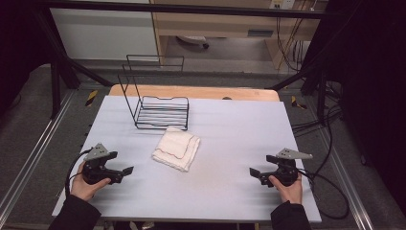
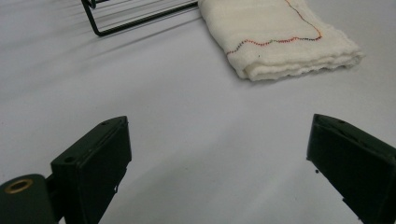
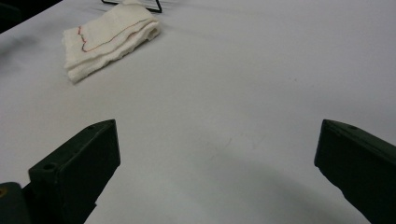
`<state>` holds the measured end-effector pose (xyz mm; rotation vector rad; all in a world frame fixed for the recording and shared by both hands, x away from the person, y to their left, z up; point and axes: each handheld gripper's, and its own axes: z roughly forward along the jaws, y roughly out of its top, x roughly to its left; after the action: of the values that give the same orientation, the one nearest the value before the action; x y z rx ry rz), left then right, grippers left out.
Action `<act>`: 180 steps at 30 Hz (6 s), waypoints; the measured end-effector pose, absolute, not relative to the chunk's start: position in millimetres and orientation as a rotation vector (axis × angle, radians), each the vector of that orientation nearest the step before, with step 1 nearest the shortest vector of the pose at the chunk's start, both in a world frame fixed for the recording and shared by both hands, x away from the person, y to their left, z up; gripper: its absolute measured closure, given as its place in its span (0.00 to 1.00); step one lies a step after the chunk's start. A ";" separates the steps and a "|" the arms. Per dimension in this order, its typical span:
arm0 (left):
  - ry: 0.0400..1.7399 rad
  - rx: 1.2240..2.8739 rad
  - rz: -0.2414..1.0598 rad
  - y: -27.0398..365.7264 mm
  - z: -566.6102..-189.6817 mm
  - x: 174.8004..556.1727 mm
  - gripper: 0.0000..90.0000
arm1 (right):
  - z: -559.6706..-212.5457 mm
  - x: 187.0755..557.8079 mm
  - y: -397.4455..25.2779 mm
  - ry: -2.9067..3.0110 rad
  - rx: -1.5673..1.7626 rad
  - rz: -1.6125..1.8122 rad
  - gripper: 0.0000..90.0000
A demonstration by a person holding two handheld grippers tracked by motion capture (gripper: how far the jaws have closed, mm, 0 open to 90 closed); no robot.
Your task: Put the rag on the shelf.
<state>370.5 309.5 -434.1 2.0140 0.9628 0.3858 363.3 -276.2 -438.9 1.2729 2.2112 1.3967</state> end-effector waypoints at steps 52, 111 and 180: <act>0.991 2.058 0.381 260.8 -415.5 383.6 0.11 | -439.2 363.4 -271.3 2.236 1.256 1.361 0.01; 1.153 2.116 0.244 210.9 -431.9 424.4 0.93 | -439.5 363.9 -268.2 2.255 1.252 1.367 0.01; 1.108 2.183 0.250 223.5 -438.0 397.8 0.90 | -452.2 385.9 -20.9 2.525 0.860 1.103 0.59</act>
<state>397.8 223.5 -438.0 2.1835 1.1084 0.2501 385.9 -20.9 -452.2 0.8595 2.5250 1.1030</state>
